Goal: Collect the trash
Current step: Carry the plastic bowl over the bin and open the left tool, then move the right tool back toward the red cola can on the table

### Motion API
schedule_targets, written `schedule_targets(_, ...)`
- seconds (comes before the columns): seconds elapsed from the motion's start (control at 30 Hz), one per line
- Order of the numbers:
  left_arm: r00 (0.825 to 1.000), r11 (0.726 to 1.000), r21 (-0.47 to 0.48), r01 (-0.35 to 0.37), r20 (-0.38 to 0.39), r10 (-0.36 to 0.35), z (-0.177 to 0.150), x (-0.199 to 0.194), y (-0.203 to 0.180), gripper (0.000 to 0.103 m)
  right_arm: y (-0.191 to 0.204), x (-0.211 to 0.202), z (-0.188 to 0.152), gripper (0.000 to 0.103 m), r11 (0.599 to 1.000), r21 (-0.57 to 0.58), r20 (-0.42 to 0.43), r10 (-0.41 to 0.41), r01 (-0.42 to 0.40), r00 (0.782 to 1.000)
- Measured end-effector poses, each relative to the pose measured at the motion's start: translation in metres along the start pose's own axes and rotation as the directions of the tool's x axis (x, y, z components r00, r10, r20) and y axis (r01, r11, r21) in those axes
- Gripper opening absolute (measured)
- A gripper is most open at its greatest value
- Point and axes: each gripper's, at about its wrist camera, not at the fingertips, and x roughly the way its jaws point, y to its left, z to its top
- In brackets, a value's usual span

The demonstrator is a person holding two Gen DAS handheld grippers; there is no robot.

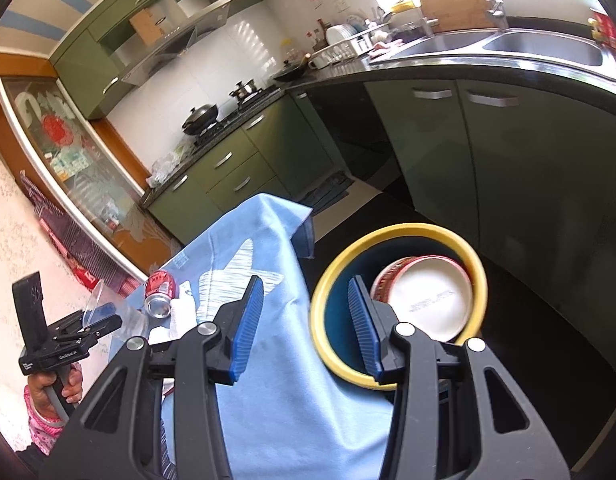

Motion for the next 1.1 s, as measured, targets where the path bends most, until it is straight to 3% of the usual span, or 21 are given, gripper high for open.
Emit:
schedule_targets(0.17,0.989,0.986,0.085,0.143,-0.058,-0.138,0.037,0.039,-0.071,0.066,-0.034,-0.018,-0.003,0.043,0.998,0.055,0.029,-0.019,0.018,0.999)
schedule_targets(0.33,0.960,0.961,0.115,0.251,-0.156,-0.232,0.069,0.100,-0.129,0.066,-0.063,-0.033,-0.008,0.043,0.994,0.107,0.045,-0.034,0.029,0.998)
schedule_targets(0.5,0.939,0.958,0.081,0.275,-0.236,-0.250,0.088,0.167,-0.154,0.068,-0.082,-0.043,-0.010,0.047,0.990,0.137,0.056,-0.051,0.042,0.997)
schedule_targets(0.6,0.935,0.961,0.067,0.269,-0.256,-0.244,0.091,0.191,-0.156,0.077,-0.087,-0.046,-0.012,0.048,0.988,0.148,0.058,-0.055,0.046,0.997)
schedule_targets(0.7,0.937,0.968,0.034,0.249,-0.261,-0.232,0.091,0.199,-0.150,0.078,-0.089,-0.047,-0.014,0.048,0.987,0.152,0.058,-0.052,0.043,0.997)
schedule_targets(0.77,0.936,0.966,0.012,0.258,-0.250,-0.247,0.088,0.183,-0.142,0.079,-0.090,-0.046,-0.014,0.048,0.988,0.150,0.053,-0.050,0.041,0.997)
schedule_targets(0.87,0.955,0.967,0.023,0.253,-0.165,-0.246,0.084,0.142,-0.127,0.082,-0.086,-0.040,-0.014,0.048,0.989,0.144,0.042,-0.041,0.035,0.998)
schedule_targets(1.0,0.971,0.972,-0.003,0.236,0.031,-0.236,0.066,0.061,-0.091,0.096,-0.069,-0.027,-0.012,0.049,0.994,0.110,0.016,-0.013,0.012,1.000)
schedule_targets(1.1,0.971,0.985,-0.066,0.159,0.193,-0.143,0.042,-0.002,-0.043,0.098,-0.047,-0.015,-0.010,0.049,0.999,0.045,-0.016,0.003,-0.002,1.000)
